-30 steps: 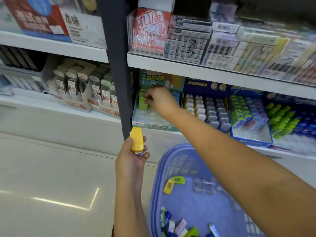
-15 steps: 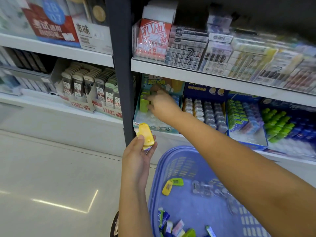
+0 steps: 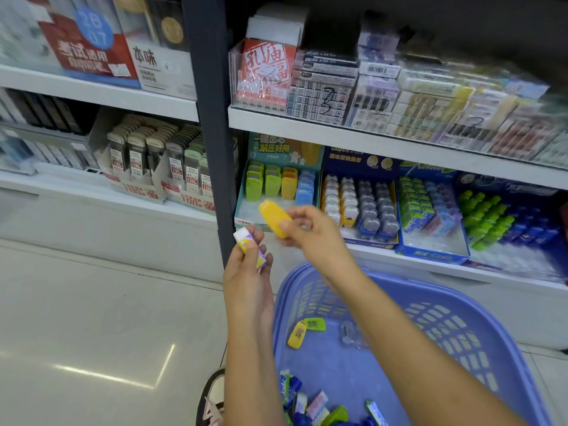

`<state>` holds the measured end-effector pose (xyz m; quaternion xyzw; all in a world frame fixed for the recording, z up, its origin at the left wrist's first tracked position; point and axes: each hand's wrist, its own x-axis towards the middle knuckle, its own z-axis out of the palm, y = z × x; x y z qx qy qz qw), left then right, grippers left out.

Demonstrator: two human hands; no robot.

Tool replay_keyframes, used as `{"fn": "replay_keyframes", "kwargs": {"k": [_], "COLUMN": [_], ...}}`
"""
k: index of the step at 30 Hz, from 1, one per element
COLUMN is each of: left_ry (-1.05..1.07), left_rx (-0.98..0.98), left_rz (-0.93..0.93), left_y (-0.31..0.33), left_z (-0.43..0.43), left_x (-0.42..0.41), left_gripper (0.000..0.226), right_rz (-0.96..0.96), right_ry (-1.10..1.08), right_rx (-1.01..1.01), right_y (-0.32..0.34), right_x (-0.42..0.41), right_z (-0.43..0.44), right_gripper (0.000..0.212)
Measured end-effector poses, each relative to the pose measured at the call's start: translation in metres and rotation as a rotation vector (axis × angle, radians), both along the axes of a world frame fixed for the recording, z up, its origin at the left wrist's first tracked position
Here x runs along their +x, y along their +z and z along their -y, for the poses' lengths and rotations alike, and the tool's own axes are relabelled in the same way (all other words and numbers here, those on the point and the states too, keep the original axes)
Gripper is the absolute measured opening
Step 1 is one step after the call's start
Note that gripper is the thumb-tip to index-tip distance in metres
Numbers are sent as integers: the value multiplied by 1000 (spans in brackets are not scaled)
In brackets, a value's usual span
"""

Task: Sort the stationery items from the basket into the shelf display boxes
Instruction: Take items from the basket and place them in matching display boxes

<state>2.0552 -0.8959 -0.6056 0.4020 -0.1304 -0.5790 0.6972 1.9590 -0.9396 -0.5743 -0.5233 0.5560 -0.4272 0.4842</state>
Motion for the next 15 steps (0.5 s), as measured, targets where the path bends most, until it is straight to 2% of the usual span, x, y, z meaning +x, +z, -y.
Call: {"fn": "replay_keyframes", "kwargs": {"k": [3, 4, 6, 9, 13, 15], "left_ry": [-6, -16, -39, -65, -84, -84], "left_rx": [32, 35, 41, 38, 42, 44], "left_rz": [-53, -63, -69, -50, -16, -11], "left_y": [-1, -1, -1, -2, -3, -4], "left_z": [0, 0, 0, 1, 2, 2], "left_x": [6, 8, 9, 9, 10, 11], "left_gripper": [25, 25, 25, 25, 24, 23], "right_rz": [-415, -500, -667, -968, -1107, -1073], "right_ry": [-95, -100, -27, 173, 282, 277], "right_rx": [-333, -404, -454, -428, -356, -345], "right_y": [17, 24, 34, 38, 28, 19], "right_x": [-13, -16, -17, -12, -10, -12], "right_z": [30, 42, 65, 99, 121, 121], "right_gripper": [21, 27, 32, 33, 35, 34]}}
